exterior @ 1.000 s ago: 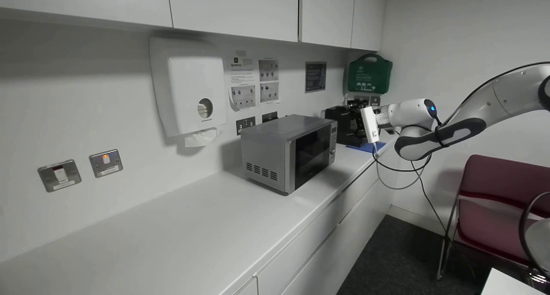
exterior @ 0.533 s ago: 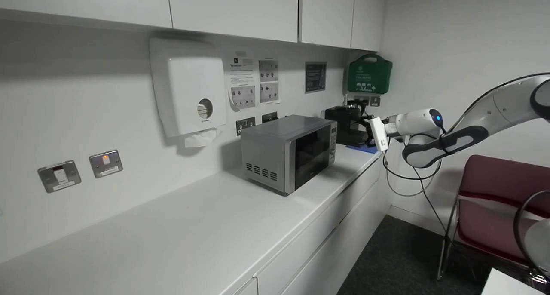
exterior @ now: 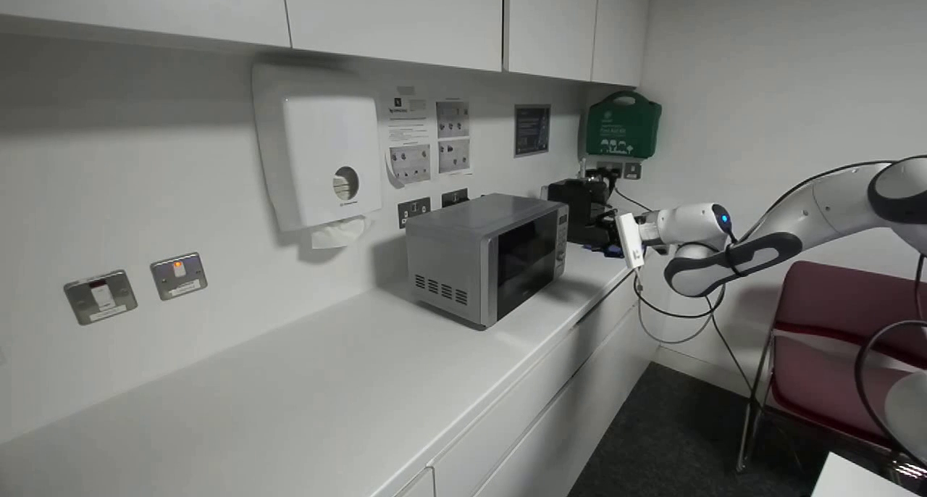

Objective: Press a button on the microwave

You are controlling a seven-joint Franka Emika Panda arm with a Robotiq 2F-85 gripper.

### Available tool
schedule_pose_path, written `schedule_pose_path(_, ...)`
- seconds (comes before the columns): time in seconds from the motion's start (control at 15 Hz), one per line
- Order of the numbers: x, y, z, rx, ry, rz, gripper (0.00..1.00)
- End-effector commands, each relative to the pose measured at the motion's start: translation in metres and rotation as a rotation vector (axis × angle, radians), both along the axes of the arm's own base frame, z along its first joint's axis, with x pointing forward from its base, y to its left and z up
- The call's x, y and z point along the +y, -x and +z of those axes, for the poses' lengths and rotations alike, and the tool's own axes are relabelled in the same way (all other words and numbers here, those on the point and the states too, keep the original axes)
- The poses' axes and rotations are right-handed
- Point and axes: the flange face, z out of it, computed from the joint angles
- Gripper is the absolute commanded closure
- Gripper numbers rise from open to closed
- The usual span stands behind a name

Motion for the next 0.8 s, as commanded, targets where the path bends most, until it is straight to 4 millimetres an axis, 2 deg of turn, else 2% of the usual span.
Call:
schedule_pose_path(0.0,-0.006,-0.021,-0.008,-0.054,0.010,0.025,0.66)
schedule_pose_path(0.27,-0.026,-0.035,-0.017,-0.105,0.051,0.014,0.99)
schedule_pose_path(0.4,-0.034,-0.039,-0.020,-0.125,0.061,0.008,1.00)
schedule_pose_path(0.73,-0.031,-0.052,-0.021,-0.171,0.062,0.022,1.00)
